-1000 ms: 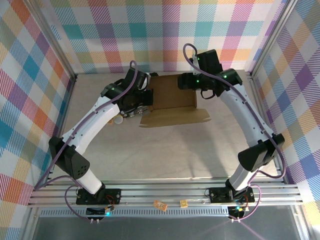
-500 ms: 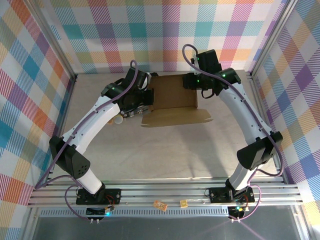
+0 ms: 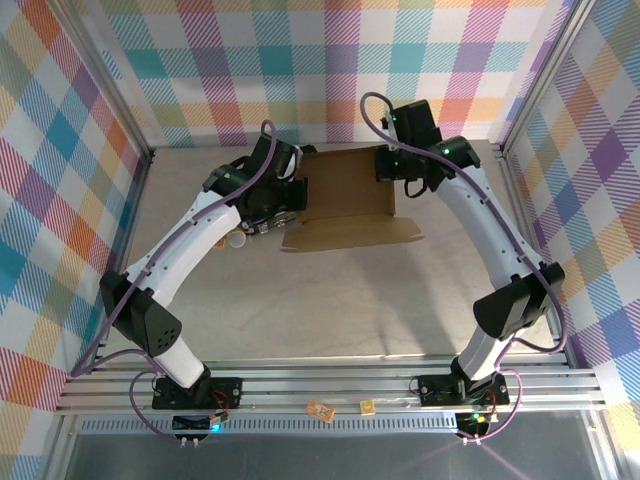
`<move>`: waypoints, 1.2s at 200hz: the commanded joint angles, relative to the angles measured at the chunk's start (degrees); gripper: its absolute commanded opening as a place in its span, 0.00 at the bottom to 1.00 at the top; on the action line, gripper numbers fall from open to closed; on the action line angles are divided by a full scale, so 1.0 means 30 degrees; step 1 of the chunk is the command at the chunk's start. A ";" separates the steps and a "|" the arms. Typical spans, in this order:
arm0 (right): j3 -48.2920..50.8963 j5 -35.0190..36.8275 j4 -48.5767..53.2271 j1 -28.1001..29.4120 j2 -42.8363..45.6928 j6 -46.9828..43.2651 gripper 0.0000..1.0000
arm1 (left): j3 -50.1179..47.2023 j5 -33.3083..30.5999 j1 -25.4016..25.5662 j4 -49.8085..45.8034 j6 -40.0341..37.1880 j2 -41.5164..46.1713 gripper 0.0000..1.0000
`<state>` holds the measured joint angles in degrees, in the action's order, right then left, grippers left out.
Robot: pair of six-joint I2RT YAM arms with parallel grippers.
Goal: Fold the paper box
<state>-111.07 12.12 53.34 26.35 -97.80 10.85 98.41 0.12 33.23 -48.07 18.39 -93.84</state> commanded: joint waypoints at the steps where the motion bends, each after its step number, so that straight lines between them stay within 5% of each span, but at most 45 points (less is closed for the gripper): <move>1: -0.1148 0.3666 0.0404 0.0846 -0.0762 -0.0233 0.00 | 0.0653 0.0436 0.0128 -0.0113 -0.0258 0.0030 0.00; 37: -0.2235 0.6550 0.1515 0.1796 -0.1673 0.0402 0.00 | 0.0738 0.0282 0.0142 -0.0206 -0.0096 -0.0056 0.00; 68: -0.2887 0.4452 0.1694 0.1638 -0.1740 0.0361 0.00 | 0.0799 0.0187 0.0143 -0.0374 -0.0070 -0.0151 0.00; 79: -0.3318 0.2223 0.1707 0.1317 -0.1581 0.0328 0.39 | 0.0881 0.0136 0.0121 -0.0564 -0.0074 -0.0212 0.00; 87: -0.3586 0.0123 0.1598 0.1005 -0.1429 0.0222 0.57 | 0.0917 0.0149 0.0086 -0.0670 -0.0055 -0.0278 0.00; 97: -0.3854 -0.1476 0.1555 0.0760 -0.1254 0.0262 0.69 | 0.0934 0.0264 0.0004 -0.0747 0.0022 -0.0357 0.00; 118: -0.3613 -0.3588 0.1127 0.0268 -0.0590 0.0458 0.76 | 0.1034 0.0399 -0.0143 -0.0787 0.0091 -0.0446 0.00; 176: -0.0065 -0.4655 -0.0228 -0.1136 0.1638 0.1217 0.72 | 0.1184 0.0561 -0.0237 -0.0784 0.0079 -0.0653 0.00; 240: 0.0358 -0.2992 -0.0452 -0.1137 0.1146 0.0824 0.46 | 0.1210 0.0778 -0.0238 -0.0815 0.0079 -0.0709 0.00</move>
<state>-108.27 1.34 54.54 22.72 -92.77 14.13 100.14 1.08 32.86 -49.52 18.63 -95.85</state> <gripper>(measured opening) 0.495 0.090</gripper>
